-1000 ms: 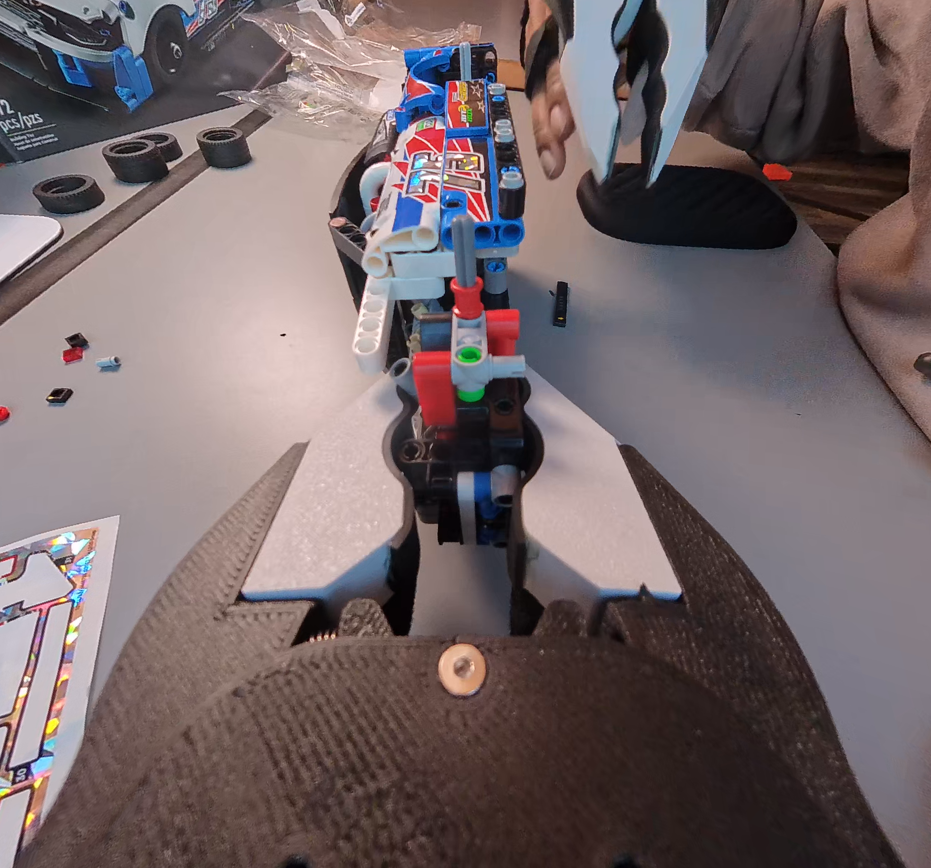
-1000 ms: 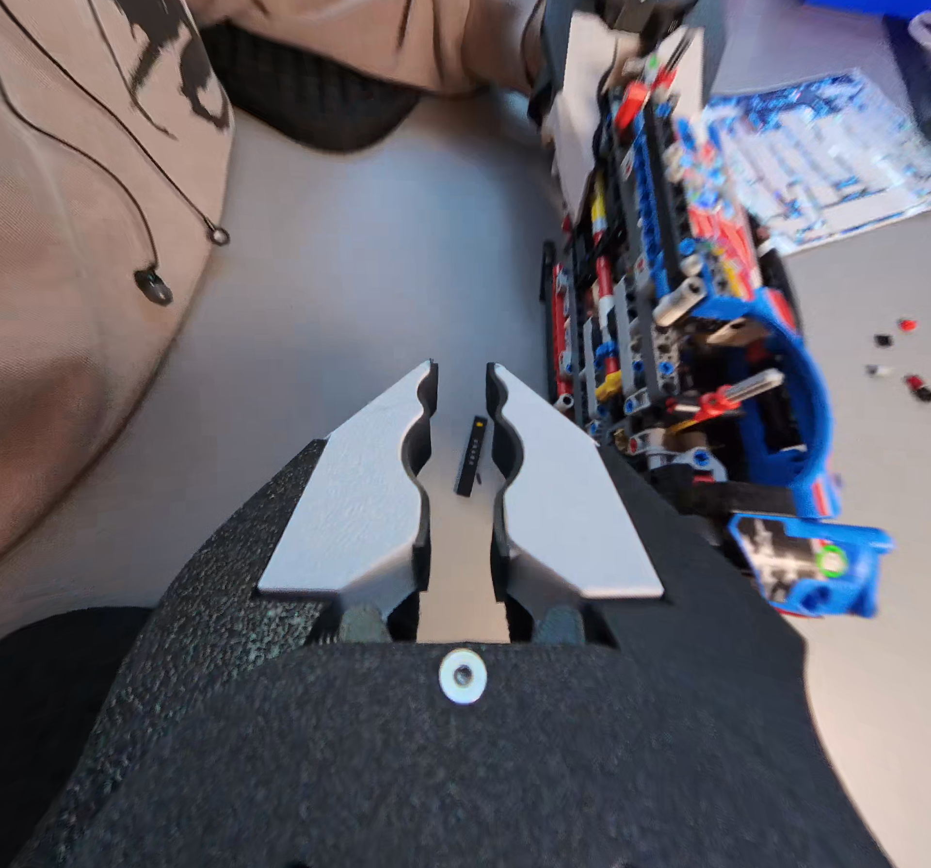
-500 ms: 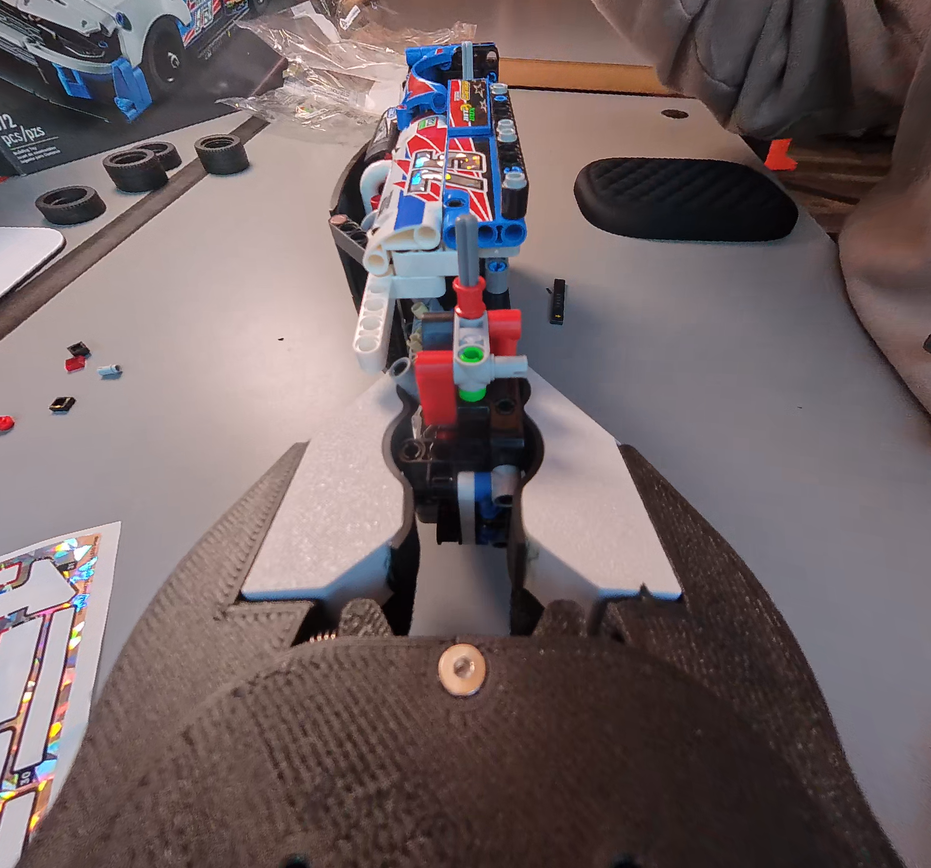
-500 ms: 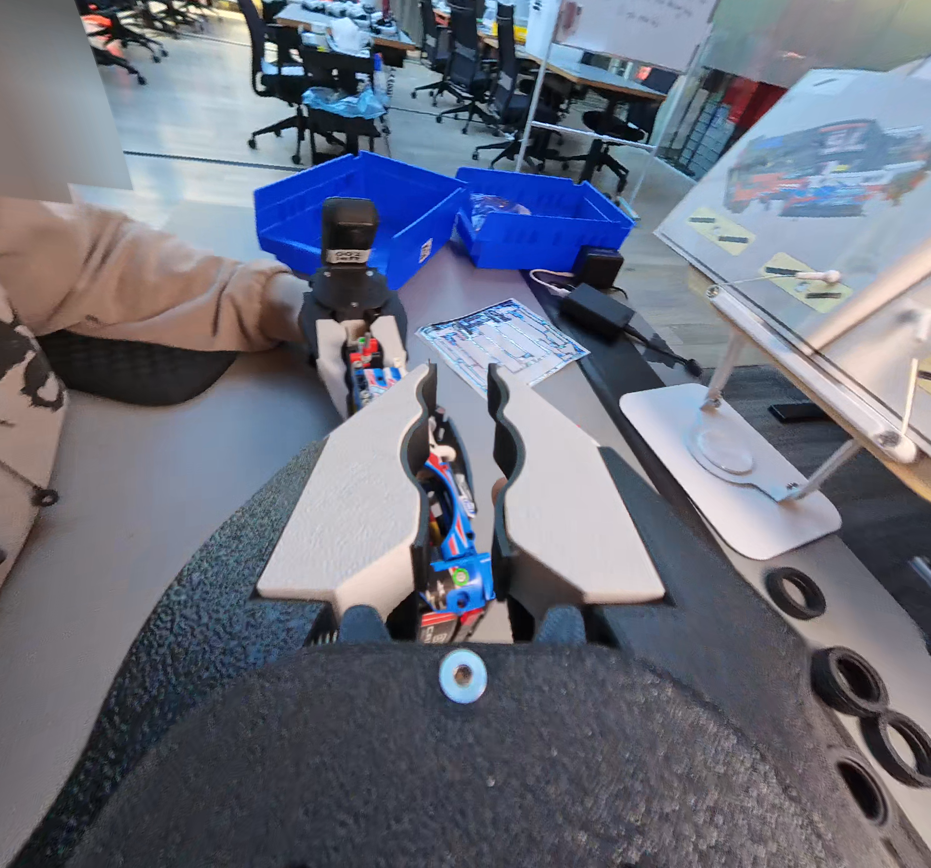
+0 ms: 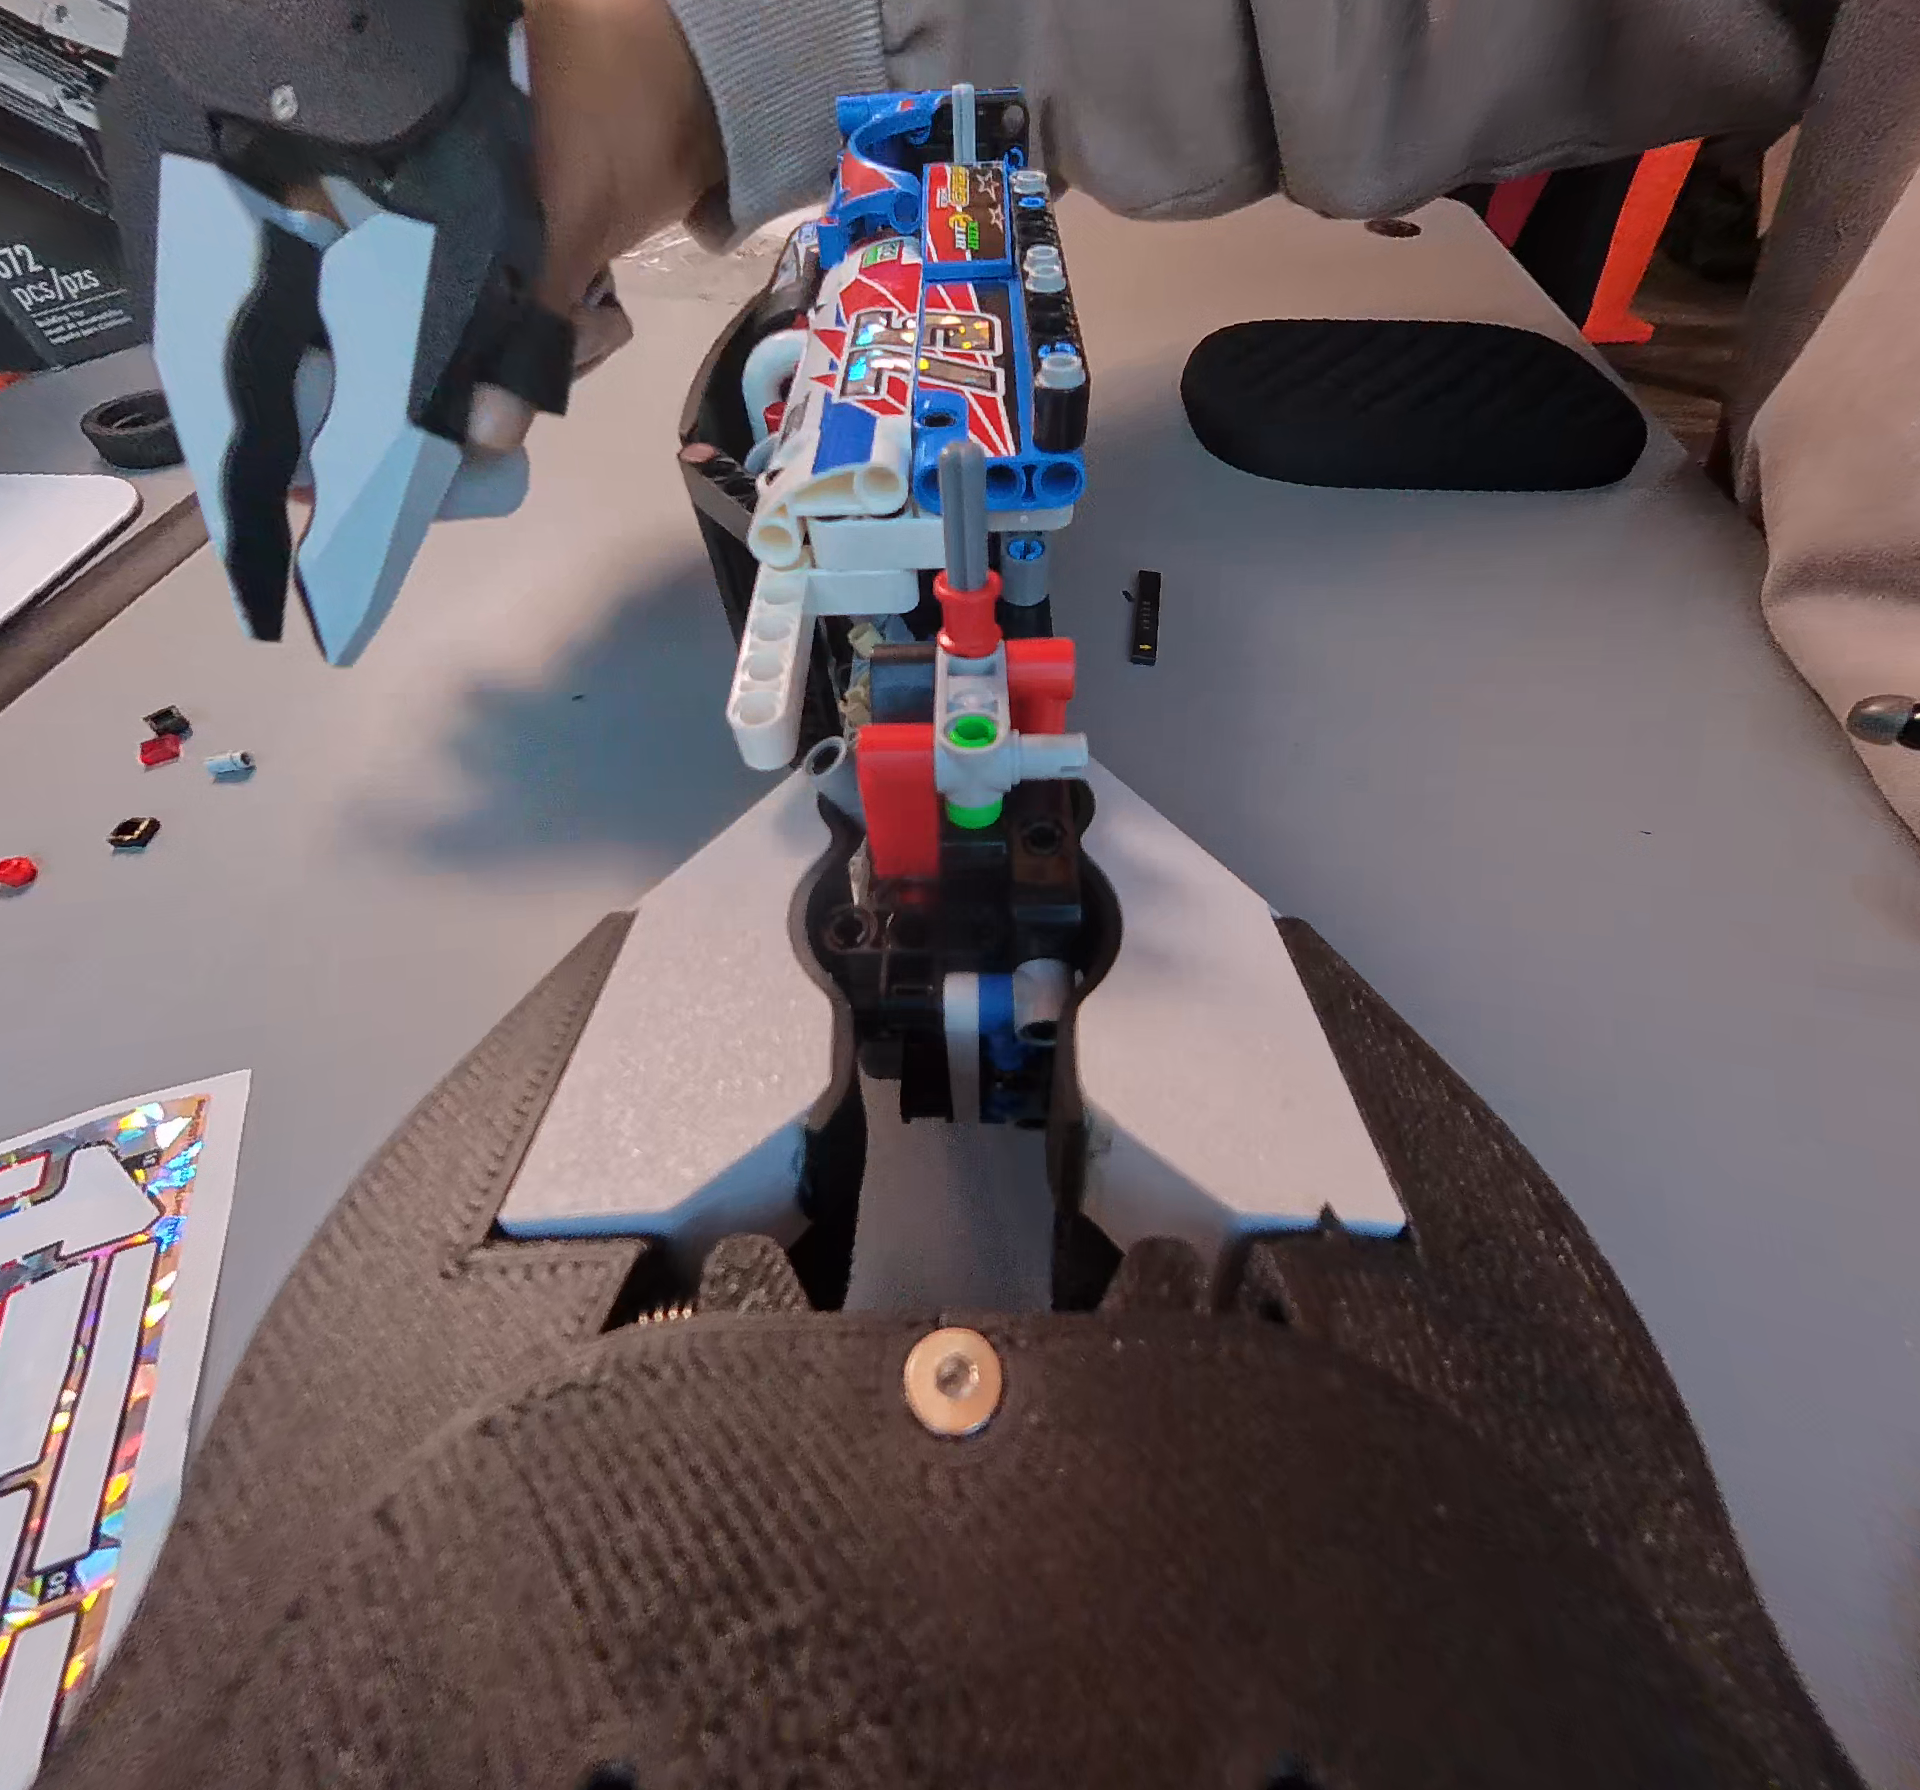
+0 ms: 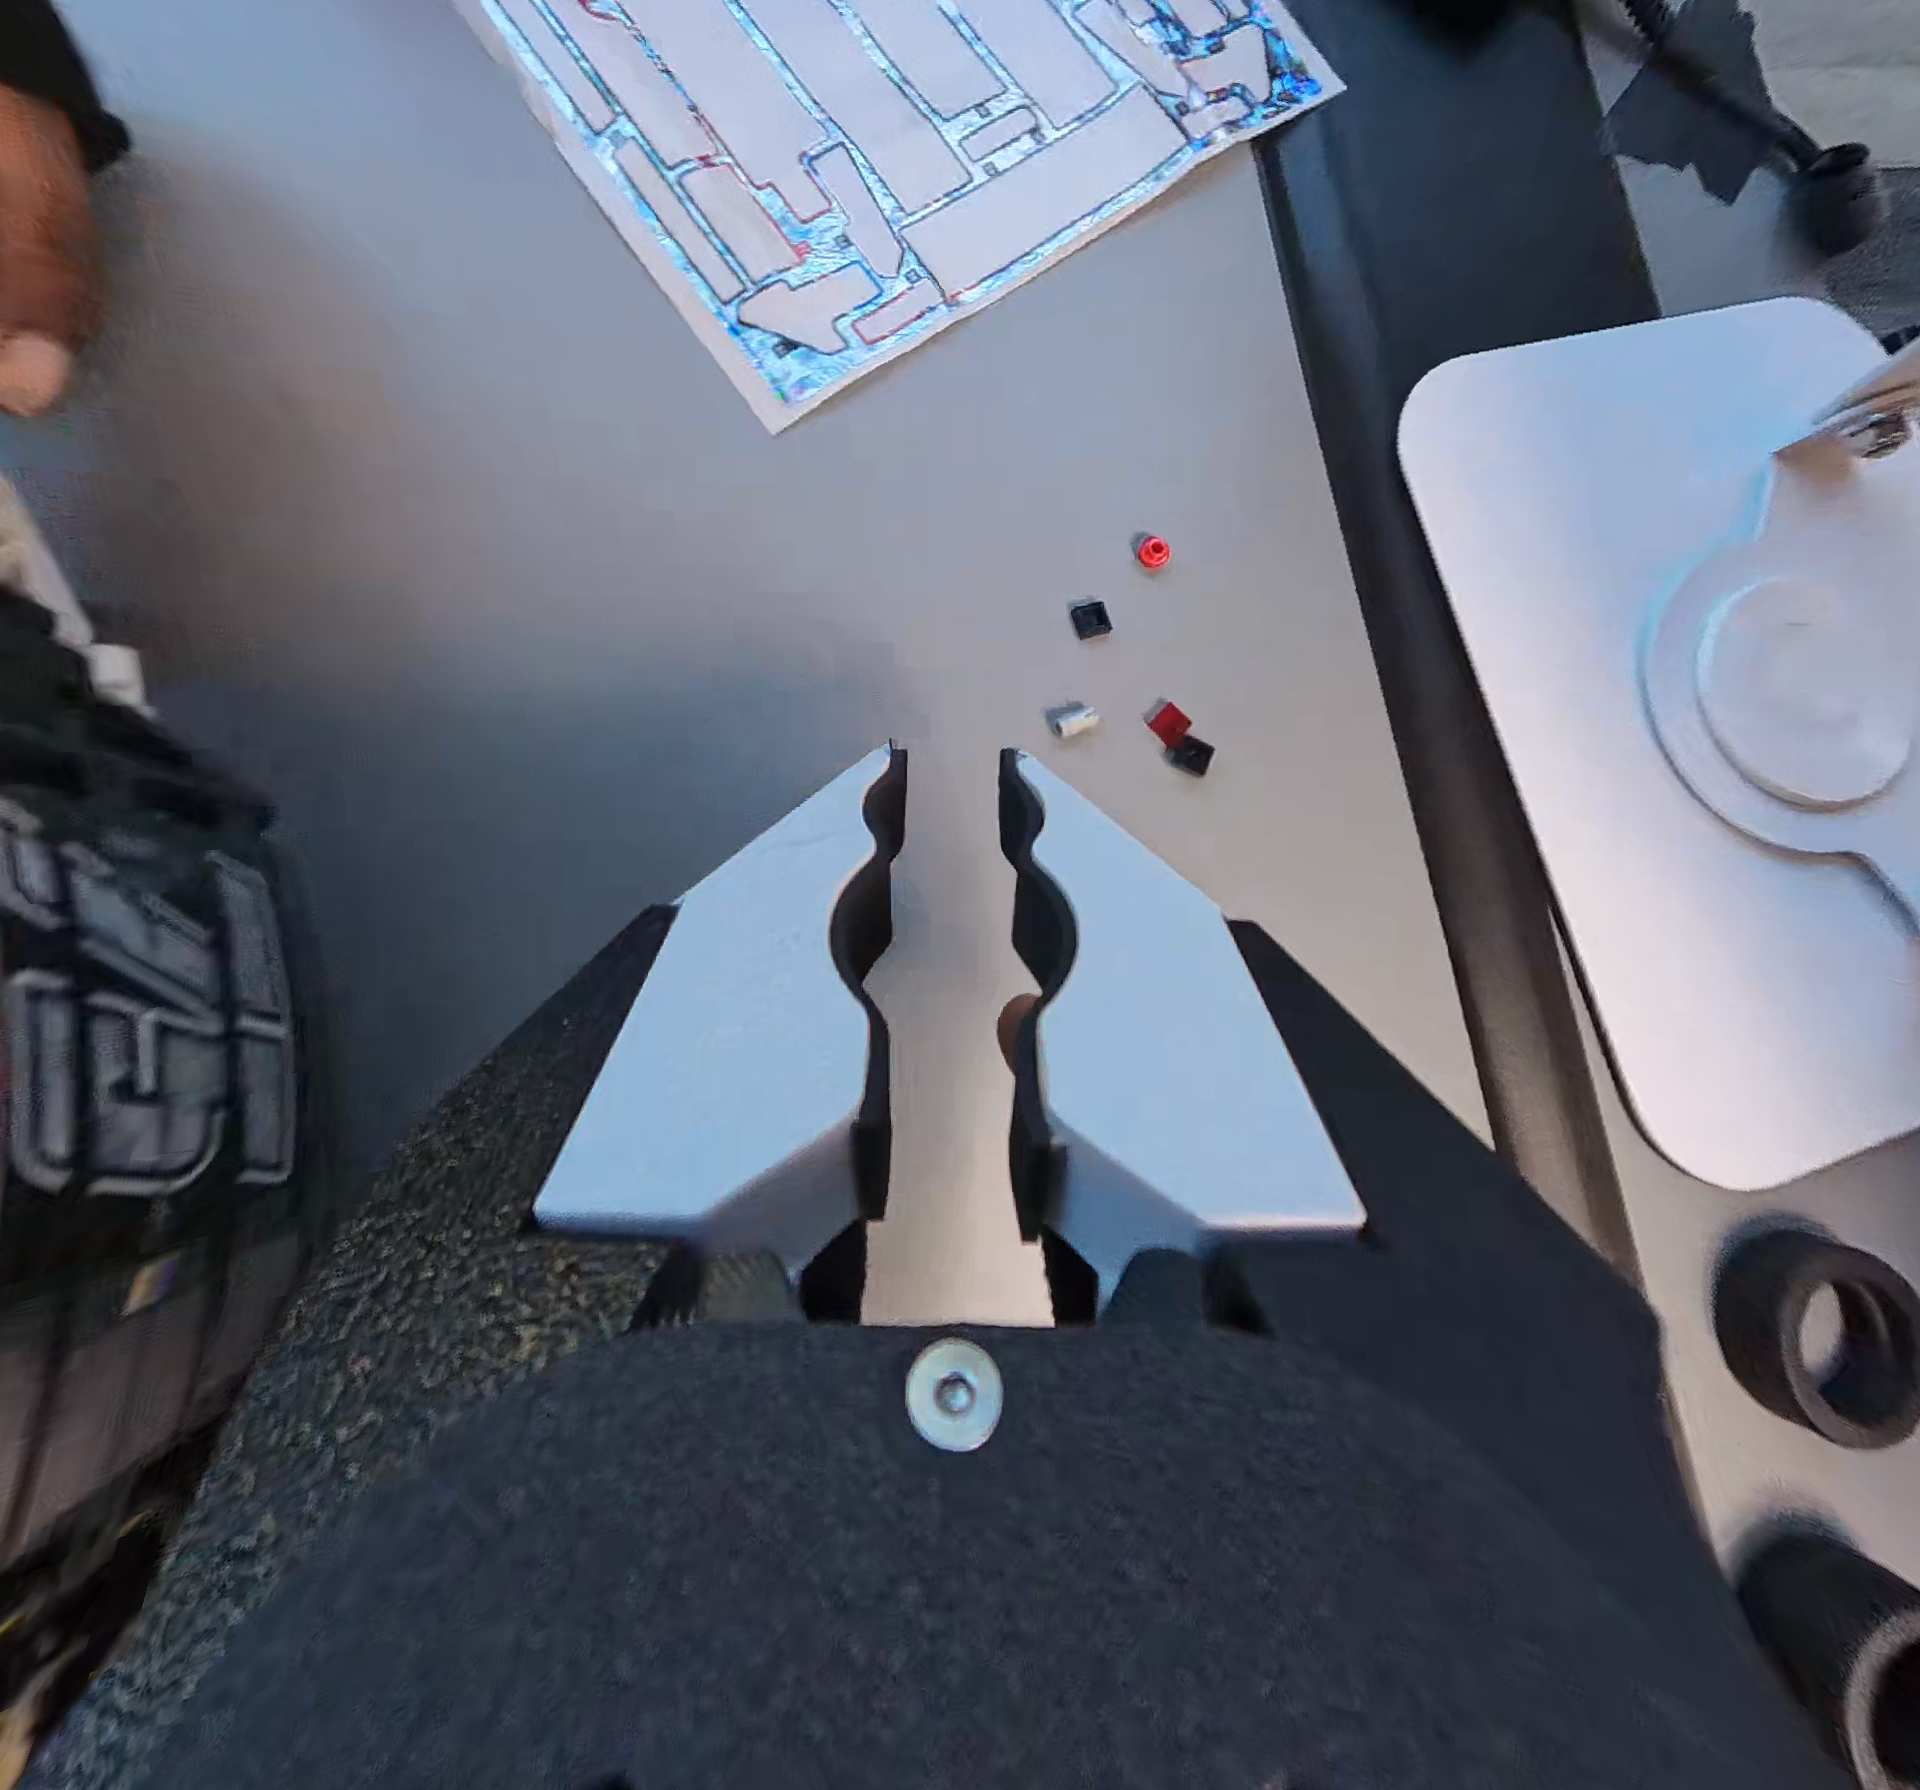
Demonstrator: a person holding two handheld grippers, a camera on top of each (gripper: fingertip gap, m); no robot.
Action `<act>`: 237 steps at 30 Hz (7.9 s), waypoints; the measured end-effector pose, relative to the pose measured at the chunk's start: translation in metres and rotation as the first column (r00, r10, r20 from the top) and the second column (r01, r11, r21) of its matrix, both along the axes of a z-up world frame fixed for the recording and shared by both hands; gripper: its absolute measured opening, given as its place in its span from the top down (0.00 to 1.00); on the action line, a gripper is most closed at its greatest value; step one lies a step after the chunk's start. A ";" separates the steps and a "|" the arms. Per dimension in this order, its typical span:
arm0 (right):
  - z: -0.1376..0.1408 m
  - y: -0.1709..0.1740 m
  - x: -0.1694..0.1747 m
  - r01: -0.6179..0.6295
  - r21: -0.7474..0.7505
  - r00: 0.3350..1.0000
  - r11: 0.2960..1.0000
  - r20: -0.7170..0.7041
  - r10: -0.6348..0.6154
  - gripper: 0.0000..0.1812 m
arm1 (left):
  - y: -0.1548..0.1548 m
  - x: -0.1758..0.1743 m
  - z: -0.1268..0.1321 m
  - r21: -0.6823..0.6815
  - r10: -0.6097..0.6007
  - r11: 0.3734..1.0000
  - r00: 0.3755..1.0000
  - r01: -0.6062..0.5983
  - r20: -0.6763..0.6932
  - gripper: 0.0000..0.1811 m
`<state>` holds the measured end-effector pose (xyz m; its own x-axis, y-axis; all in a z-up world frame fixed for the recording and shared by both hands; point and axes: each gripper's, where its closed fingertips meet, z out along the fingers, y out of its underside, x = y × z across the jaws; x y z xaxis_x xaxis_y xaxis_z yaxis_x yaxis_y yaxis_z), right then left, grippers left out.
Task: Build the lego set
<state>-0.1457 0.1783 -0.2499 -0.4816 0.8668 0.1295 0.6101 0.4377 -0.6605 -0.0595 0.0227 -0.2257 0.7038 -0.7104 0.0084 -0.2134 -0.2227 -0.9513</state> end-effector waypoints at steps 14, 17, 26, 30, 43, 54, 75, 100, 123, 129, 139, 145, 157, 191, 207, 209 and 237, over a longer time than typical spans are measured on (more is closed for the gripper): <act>-0.034 0.021 -0.036 0.114 0.045 0.991 0.992 0.062 -0.116 0.96 | 0.000 0.000 0.000 0.005 -0.013 1.000 1.000 0.013 -0.002 0.81; -0.034 0.021 -0.036 0.113 0.040 0.990 0.993 0.077 -0.116 0.96 | 0.000 0.000 0.000 0.003 -0.012 1.000 1.000 0.012 0.000 0.81; -0.030 0.012 0.001 -0.033 0.026 0.985 0.999 0.168 0.028 0.97 | -0.001 0.001 0.000 0.014 -0.013 1.000 1.000 0.013 -0.011 0.81; -0.023 0.009 0.026 -0.076 0.026 0.979 0.997 0.194 0.070 0.97 | -0.001 0.001 0.000 0.020 -0.014 1.000 1.000 0.014 -0.017 0.81; -0.028 0.011 0.065 -0.080 0.014 0.971 0.997 0.228 0.075 0.97 | -0.003 0.002 0.000 0.036 -0.014 0.999 0.999 0.015 -0.034 0.81; -0.035 0.010 0.077 -0.077 0.008 0.969 0.997 0.235 0.073 0.97 | -0.003 0.003 0.000 0.034 -0.012 0.999 0.999 0.013 -0.033 0.81; -0.029 0.015 0.078 0.012 -0.069 0.999 0.998 0.046 -0.009 0.91 | -0.002 0.002 0.000 0.015 0.002 1.000 1.000 -0.001 -0.011 0.81; -0.032 0.014 0.083 0.179 0.060 0.984 0.982 -0.021 -0.178 0.94 | -0.005 0.003 0.000 0.016 -0.012 1.000 1.000 0.012 -0.013 0.81; 0.105 -0.066 0.120 -0.300 0.000 0.948 0.954 0.112 0.298 0.99 | -0.005 0.005 0.000 0.035 -0.016 0.999 0.999 0.017 -0.047 0.81; 0.106 -0.122 0.149 -0.504 0.094 0.792 0.858 0.446 0.417 0.99 | -0.005 0.005 0.000 0.037 -0.018 0.999 0.998 0.020 -0.062 0.81; 0.093 -0.136 0.144 -0.499 0.147 0.728 0.854 0.605 0.321 0.99 | -0.007 0.006 -0.001 0.041 -0.012 0.999 0.997 0.015 -0.078 0.81; 0.092 -0.139 0.145 -0.488 0.160 0.702 0.858 0.656 0.277 0.99 | -0.007 0.006 -0.001 0.042 -0.013 0.999 0.997 0.016 -0.081 0.81; 0.091 -0.142 0.141 -0.454 0.171 0.672 0.874 0.710 0.210 0.99 | -0.007 0.008 -0.001 0.041 -0.012 0.999 0.996 0.016 -0.090 0.82; 0.093 -0.147 0.134 -0.401 0.156 0.712 0.903 0.673 0.200 0.99 | -0.008 0.009 -0.002 0.037 -0.009 0.999 0.995 0.013 -0.104 0.82; 0.091 -0.146 0.138 -0.402 0.181 0.691 0.898 0.703 0.168 0.99 | -0.008 0.009 -0.002 0.030 -0.007 1.000 0.995 0.010 -0.102 0.82; 0.090 -0.147 0.137 -0.402 0.182 0.691 0.897 0.703 0.167 0.99 | -0.008 0.008 -0.002 0.029 -0.006 1.000 0.995 0.009 -0.104 0.82; -0.034 -0.169 0.219 -0.065 0.077 0.987 0.995 0.149 0.053 0.96 | -0.006 0.006 -0.001 0.017 0.009 1.000 0.998 -0.008 -0.068 0.81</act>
